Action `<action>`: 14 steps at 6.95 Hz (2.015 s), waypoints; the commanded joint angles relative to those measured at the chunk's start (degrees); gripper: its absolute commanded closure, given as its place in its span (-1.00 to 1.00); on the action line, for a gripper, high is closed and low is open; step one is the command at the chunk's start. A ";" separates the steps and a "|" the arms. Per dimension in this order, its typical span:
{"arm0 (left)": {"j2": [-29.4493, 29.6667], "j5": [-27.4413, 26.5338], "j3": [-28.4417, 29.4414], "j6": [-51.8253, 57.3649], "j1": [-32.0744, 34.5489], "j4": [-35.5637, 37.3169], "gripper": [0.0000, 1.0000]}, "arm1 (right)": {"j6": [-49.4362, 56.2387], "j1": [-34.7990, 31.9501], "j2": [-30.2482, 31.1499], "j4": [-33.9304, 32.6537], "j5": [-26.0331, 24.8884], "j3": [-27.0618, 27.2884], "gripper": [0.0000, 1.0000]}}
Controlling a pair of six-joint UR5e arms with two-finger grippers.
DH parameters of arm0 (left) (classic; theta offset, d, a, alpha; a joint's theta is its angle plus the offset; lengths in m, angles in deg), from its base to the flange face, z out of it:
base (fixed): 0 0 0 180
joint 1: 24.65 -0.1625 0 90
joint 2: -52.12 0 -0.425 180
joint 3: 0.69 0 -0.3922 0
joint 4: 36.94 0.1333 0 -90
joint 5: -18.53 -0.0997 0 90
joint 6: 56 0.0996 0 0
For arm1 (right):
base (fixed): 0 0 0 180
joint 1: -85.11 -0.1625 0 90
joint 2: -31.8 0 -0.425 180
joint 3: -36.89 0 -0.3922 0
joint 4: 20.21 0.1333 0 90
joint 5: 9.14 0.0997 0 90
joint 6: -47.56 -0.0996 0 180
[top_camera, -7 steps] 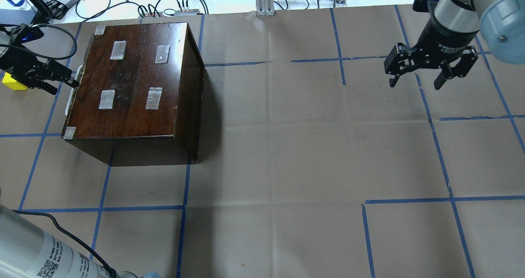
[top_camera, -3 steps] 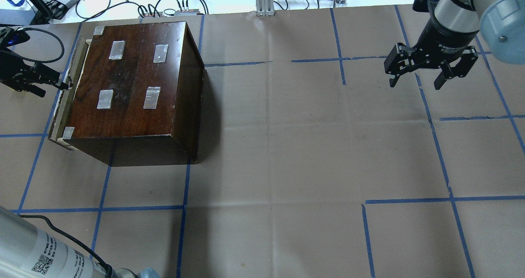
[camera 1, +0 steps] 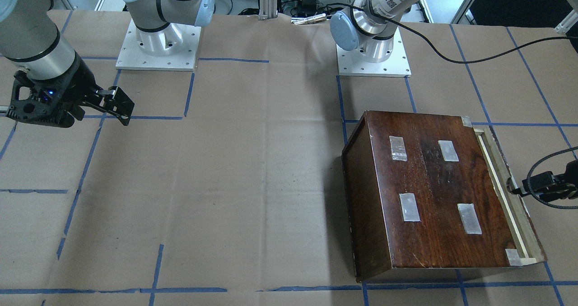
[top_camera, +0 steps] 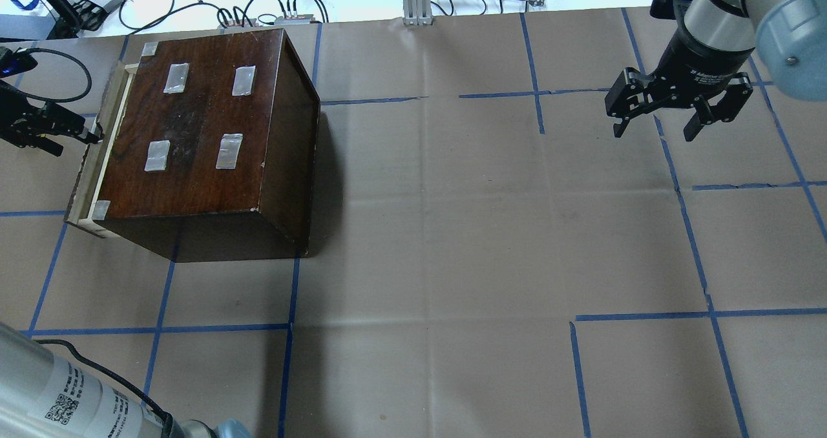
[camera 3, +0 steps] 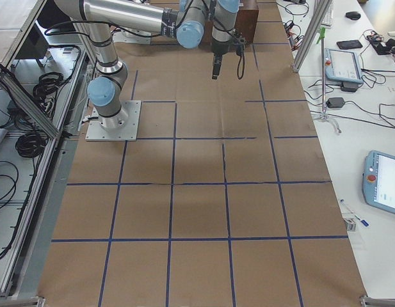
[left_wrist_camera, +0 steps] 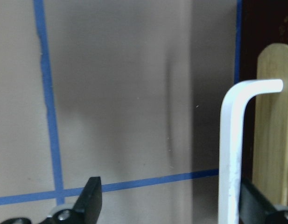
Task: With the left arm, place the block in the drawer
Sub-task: 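Pull the drawer open away from the cabinet with the left gripper, then release the handle and move the left gripper over the yellow cube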
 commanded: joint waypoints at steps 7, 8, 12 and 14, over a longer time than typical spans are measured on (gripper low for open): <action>1.18 -5.30 3.35 2.74 -2.59 0.76 -0.97 | 0.00 0.00 -0.03 0.00 0.00 0.00 -1.00; 1.18 -6.00 3.79 3.10 -2.86 0.84 -0.97 | -0.09 0.00 -0.03 0.00 0.00 0.00 -1.00; 1.96 -6.44 11.60 2.75 -2.78 0.31 -0.97 | 0.00 0.00 -0.03 0.00 0.00 0.00 -1.00; 6.34 -6.27 17.82 2.84 -2.78 0.58 -0.97 | 0.00 0.00 -0.03 0.00 0.00 -0.09 -1.00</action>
